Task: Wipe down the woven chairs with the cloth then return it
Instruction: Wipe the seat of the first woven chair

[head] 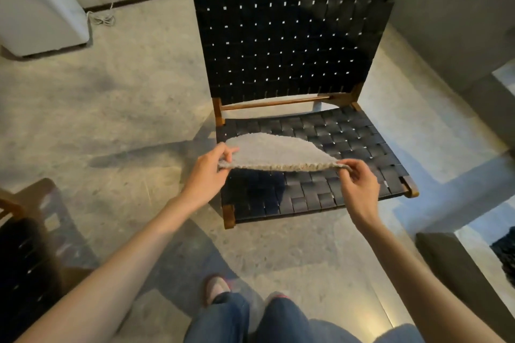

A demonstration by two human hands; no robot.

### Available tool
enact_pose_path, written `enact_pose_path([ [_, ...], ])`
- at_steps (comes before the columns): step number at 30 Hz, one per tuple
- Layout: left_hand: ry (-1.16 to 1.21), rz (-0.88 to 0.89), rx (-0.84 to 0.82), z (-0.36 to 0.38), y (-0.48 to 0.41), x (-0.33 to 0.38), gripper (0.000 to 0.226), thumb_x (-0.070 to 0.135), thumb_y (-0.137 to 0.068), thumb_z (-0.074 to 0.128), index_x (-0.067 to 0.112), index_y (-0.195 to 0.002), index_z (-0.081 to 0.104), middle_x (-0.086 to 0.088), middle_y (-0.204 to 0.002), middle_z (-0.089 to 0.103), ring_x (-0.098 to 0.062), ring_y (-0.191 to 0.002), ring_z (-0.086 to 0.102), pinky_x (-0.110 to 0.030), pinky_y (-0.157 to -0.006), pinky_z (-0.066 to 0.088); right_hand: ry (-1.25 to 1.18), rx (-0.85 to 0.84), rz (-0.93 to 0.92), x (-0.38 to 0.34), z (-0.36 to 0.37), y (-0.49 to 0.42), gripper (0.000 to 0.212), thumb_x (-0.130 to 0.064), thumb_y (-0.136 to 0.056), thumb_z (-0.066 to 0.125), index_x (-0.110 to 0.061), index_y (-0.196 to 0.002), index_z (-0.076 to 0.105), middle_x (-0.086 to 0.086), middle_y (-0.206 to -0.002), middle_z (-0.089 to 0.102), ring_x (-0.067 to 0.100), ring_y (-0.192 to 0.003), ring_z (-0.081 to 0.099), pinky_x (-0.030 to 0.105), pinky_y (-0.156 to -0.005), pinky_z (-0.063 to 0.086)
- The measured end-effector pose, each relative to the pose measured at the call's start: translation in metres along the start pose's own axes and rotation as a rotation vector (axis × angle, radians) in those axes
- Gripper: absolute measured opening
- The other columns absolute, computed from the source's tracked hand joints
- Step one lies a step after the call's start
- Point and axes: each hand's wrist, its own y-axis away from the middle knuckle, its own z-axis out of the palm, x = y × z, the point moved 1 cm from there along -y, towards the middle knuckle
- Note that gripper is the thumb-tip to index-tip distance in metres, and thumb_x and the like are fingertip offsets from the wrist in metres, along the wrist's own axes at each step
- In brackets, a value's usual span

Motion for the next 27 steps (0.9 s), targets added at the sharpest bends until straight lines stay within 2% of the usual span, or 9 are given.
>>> enact_pose_path([
  [4, 0.145, 0.005, -0.059, 0.049, -0.001, -0.055, 0.031, -0.001, -0.088, 0.057, 0.024, -0.078, 0.043, 0.003, -0.123, 0.063, -0.003, -0.119, 0.047, 0.007, -0.068, 0.037, 0.0, 0.003, -0.04, 0.062, 0.026, -0.002, 0.026, -0.004, -0.092, 0.054, -0.028, -0.086, 0.06, -0.013, -0.095, 0.069, 0.002, -0.09, 0.062, 0.005, -0.072, 0.043],
  [7, 0.189, 0.028, 0.055, 0.086, -0.003, -0.1, 0.021, 0.007, -0.085, 0.066, 0.021, -0.085, 0.051, 0.011, -0.099, 0.066, 0.003, -0.097, 0.059, -0.001, -0.067, 0.043, 0.05, -0.002, -0.148, 0.112, 0.051, -0.009, 0.026, -0.005, -0.093, 0.048, -0.027, -0.08, 0.052, -0.019, -0.104, 0.067, -0.001, -0.109, 0.051, 0.004, -0.082, 0.037],
  [9, 0.211, 0.041, 0.149, 0.113, -0.007, -0.128, 0.014, 0.012, -0.084, 0.069, 0.019, -0.091, 0.059, 0.017, -0.087, 0.064, 0.007, -0.084, 0.061, -0.003, -0.067, 0.043, -0.001, 0.011, -0.188, 0.144, 0.069, -0.02, 0.024, -0.004, -0.094, 0.045, -0.023, -0.08, 0.051, -0.016, -0.093, 0.067, -0.008, -0.098, 0.055, 0.013, -0.078, 0.041],
  [12, 0.272, 0.073, 0.187, 0.147, -0.019, -0.16, 0.009, 0.02, -0.084, 0.068, 0.022, -0.093, 0.064, 0.018, -0.087, 0.065, 0.011, -0.085, 0.06, -0.003, -0.069, 0.044, -0.041, 0.071, -0.256, 0.181, 0.093, -0.039, 0.014, -0.008, -0.091, 0.046, -0.018, -0.083, 0.052, -0.012, -0.073, 0.054, -0.003, -0.062, 0.046, 0.017, -0.058, 0.037],
  [16, 0.351, 0.128, 0.164, 0.17, -0.06, -0.182, 0.009, 0.029, -0.086, 0.064, 0.031, -0.095, 0.064, 0.012, -0.089, 0.069, 0.0, -0.083, 0.064, -0.014, -0.069, 0.051, 0.031, 0.101, -0.345, 0.203, 0.119, -0.076, 0.017, -0.011, -0.095, 0.049, -0.026, -0.093, 0.054, -0.015, -0.077, 0.057, -0.003, -0.069, 0.053, 0.016, -0.062, 0.042],
  [20, 0.08, 0.107, 0.133, 0.19, -0.109, -0.196, 0.021, 0.034, -0.088, 0.064, 0.015, -0.097, 0.066, -0.003, -0.086, 0.069, -0.019, -0.08, 0.064, -0.037, -0.07, 0.053, 0.333, 0.128, -0.316, 0.223, 0.133, -0.111, 0.014, -0.021, -0.098, 0.045, -0.015, -0.104, 0.056, 0.0, -0.083, 0.063, 0.024, -0.079, 0.06, 0.038, -0.068, 0.047],
  [23, -0.166, 0.064, 0.162, 0.207, -0.126, -0.201, 0.034, 0.042, -0.087, 0.062, 0.015, -0.108, 0.064, -0.001, -0.093, 0.067, -0.017, -0.087, 0.063, -0.026, -0.063, 0.046, 0.588, 0.122, -0.256, 0.239, 0.14, -0.124, 0.018, -0.024, -0.099, 0.044, -0.011, -0.106, 0.055, 0.014, -0.096, 0.066, 0.035, -0.086, 0.06, 0.038, -0.067, 0.044],
  [25, -0.203, 0.038, 0.226, 0.213, -0.131, -0.202, 0.043, 0.043, -0.088, 0.062, 0.014, -0.12, 0.06, -0.003, -0.11, 0.067, -0.019, -0.1, 0.062, -0.025, -0.071, 0.043, 0.665, 0.126, -0.222, 0.246, 0.144, -0.127, 0.022, -0.024, -0.099, 0.043, -0.011, -0.111, 0.056, 0.015, -0.106, 0.065, 0.036, -0.095, 0.059, 0.037, -0.07, 0.041],
  [27, -0.207, 0.018, 0.257, 0.215, -0.133, -0.202, 0.04, 0.041, -0.089, 0.061, 0.014, -0.119, 0.061, -0.004, -0.113, 0.067, -0.02, -0.101, 0.062, -0.026, -0.071, 0.044, 0.701, 0.147, -0.231, 0.248, 0.147, -0.13, 0.023, -0.023, -0.099, 0.042, -0.01, -0.112, 0.057, 0.013, -0.112, 0.063, 0.034, -0.1, 0.058, 0.036, -0.072, 0.04],
])
